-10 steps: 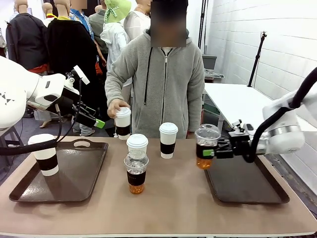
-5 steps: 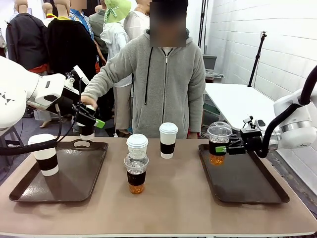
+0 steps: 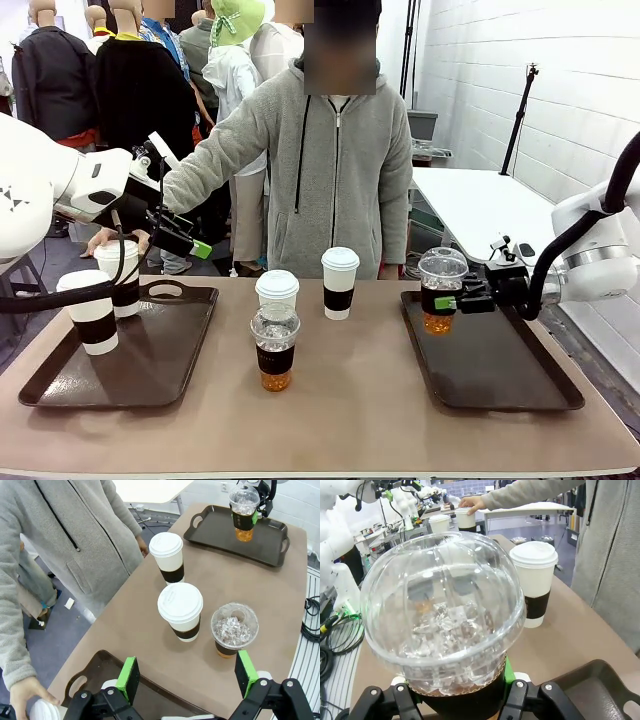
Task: Distribute the coffee onto the tray.
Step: Pick up one iced Americano and place it on the right Handle tray.
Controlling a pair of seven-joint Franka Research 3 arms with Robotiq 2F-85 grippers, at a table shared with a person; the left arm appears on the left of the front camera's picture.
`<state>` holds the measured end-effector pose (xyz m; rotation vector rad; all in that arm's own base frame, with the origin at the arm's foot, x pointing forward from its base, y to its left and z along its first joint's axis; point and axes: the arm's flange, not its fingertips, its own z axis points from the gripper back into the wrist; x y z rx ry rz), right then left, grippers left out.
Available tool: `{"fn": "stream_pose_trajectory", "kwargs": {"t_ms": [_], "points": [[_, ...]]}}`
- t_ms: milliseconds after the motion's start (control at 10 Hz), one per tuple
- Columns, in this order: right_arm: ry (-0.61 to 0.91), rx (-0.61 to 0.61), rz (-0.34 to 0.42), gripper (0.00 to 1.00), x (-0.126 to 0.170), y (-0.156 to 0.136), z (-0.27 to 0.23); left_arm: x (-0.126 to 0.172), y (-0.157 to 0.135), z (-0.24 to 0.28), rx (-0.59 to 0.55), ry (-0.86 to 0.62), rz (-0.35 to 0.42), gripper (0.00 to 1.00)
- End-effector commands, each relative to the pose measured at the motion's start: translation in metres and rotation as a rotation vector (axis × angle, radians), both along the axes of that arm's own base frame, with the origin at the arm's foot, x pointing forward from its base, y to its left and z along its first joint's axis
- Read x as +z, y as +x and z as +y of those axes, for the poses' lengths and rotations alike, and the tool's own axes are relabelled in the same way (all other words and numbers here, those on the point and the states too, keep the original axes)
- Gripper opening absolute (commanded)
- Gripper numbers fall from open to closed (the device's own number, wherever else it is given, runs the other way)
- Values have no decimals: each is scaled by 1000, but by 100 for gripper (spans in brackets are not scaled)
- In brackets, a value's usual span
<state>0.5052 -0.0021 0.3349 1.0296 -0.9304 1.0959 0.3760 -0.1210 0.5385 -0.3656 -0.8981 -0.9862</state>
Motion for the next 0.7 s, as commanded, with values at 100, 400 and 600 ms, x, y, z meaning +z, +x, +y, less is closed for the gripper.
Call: {"fn": "stream_pose_trajectory", "kwargs": {"t_ms": [100,400,600], "points": [[10,-59,-40,67,-4,26,-5,-2,1,1,-5,-2,4,100],[33,-97,-80,67,-21,64,-17,-2,1,1,-5,-2,4,100],[60,-139,-103,67,-35,90,-24,-2,1,1,-5,-2,4,100]]}}
